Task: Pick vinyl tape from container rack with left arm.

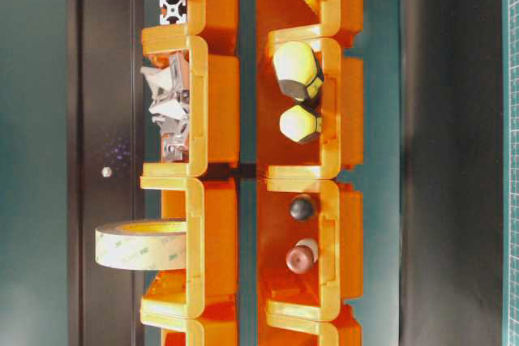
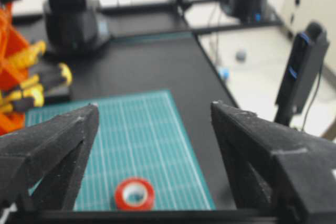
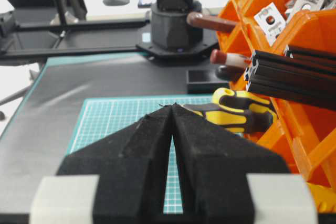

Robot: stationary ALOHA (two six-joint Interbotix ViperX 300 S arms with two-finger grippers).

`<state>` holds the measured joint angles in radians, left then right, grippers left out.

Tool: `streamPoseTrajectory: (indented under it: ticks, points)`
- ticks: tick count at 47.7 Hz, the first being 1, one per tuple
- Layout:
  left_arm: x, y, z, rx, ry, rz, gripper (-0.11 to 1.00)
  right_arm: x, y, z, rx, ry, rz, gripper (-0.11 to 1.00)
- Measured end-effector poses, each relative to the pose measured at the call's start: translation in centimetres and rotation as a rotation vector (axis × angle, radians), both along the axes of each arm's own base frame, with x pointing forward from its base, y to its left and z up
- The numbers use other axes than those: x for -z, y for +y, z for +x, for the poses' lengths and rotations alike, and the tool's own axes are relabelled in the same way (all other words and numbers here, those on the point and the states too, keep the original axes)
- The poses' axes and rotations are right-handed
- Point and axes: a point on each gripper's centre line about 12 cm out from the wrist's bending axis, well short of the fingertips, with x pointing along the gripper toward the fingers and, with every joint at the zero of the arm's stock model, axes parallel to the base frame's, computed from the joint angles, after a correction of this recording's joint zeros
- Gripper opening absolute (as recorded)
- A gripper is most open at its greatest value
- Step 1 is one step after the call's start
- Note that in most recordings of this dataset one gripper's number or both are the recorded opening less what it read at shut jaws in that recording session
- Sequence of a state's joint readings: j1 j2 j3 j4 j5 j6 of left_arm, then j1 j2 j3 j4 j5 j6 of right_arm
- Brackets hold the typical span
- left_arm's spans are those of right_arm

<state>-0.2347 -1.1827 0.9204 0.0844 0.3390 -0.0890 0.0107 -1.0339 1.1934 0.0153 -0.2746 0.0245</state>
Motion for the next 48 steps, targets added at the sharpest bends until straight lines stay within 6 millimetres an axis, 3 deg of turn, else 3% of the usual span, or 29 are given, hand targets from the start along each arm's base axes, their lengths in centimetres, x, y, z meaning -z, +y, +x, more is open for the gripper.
streamPoseTrajectory:
  ticks: [28, 48]
  points:
    - [1.5, -0.1, 0.5, 0.004, -0.015, 0.012, 0.83, -0.2, 0.3, -0.1, -0.017, -0.009, -0.001, 0.00]
    - [1.3, 0.0, -0.2, 0.005, -0.048, 0.027, 0.83, -0.1, 0.4, -0.1, -0.022, -0.008, -0.001, 0.00]
